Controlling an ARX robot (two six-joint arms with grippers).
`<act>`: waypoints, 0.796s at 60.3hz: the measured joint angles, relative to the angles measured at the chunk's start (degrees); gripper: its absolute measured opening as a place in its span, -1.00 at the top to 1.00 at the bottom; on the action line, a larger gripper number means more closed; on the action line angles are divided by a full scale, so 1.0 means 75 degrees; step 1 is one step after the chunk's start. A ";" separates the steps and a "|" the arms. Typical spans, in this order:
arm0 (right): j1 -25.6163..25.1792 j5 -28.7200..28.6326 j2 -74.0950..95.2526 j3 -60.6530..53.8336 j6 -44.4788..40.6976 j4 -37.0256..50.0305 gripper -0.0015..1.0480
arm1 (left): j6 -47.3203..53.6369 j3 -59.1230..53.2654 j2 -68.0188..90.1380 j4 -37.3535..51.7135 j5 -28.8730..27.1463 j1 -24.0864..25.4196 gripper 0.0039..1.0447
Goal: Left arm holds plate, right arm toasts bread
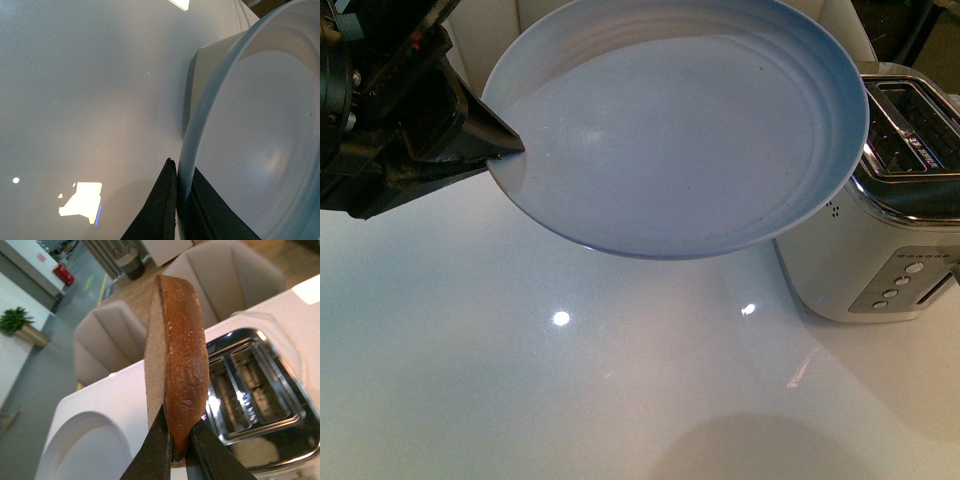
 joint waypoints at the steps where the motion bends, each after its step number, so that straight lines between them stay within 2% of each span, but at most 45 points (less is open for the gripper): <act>1: -0.0009 0.0015 0.0020 0.0029 -0.0041 -0.0003 0.95 | 0.0000 0.0000 0.0000 0.0000 0.0000 0.0000 0.95; 9: -0.0050 0.0568 0.0673 0.0239 -0.1204 0.0262 0.95 | 0.0000 0.0000 0.0000 0.0000 0.0000 0.0000 0.95; 18: 0.0073 0.0673 0.1923 0.0297 -0.2186 0.0799 0.95 | 0.0000 0.0000 0.0000 0.0000 0.0000 0.0000 0.95; 48: 0.0064 0.0810 0.3861 0.0825 -0.2795 0.1262 0.95 | 0.0000 0.0000 0.0000 0.0000 -0.0003 0.0000 0.95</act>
